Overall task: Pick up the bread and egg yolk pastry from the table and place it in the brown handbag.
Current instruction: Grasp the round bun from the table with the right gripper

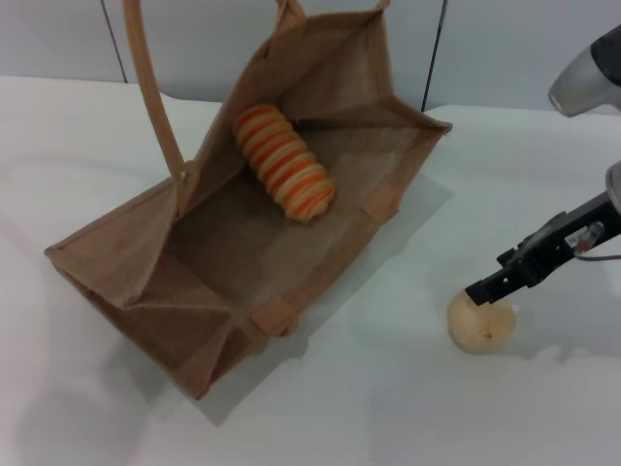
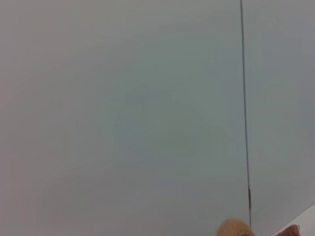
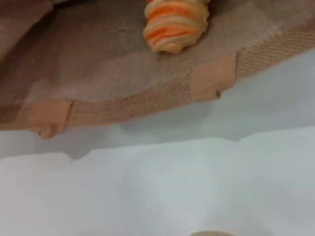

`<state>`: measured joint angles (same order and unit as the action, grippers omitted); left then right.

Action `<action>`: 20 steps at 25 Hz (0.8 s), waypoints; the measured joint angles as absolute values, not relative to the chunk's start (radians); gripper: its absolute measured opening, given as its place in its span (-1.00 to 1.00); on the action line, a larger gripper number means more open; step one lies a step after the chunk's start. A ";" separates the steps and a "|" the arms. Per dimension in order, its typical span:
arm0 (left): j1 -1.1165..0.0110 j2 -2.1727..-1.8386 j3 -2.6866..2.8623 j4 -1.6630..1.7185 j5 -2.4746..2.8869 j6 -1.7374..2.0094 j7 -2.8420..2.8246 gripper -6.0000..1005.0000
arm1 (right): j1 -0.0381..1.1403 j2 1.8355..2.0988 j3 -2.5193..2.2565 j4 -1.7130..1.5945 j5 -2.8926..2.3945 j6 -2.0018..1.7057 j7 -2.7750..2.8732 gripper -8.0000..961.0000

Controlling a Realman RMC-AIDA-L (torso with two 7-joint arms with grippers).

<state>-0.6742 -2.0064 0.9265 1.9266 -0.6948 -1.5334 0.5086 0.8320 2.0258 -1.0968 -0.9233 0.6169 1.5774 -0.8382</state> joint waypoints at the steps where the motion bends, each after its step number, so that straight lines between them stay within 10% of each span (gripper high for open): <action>1: -0.674 -2.006 0.926 1.927 -0.695 -1.533 0.509 -0.76 | 0.832 2.026 -1.097 -0.923 0.617 1.577 -0.838 0.61; 20: -0.674 -2.005 0.930 1.928 -0.705 -1.535 0.509 -0.76 | 0.870 2.028 -1.097 -0.780 0.621 1.525 -0.860 0.56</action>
<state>-0.6745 -2.0048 0.9305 1.9277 -0.7053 -1.5349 0.5093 0.8699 2.0284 -1.0970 -0.7802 0.6211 1.5248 -0.8597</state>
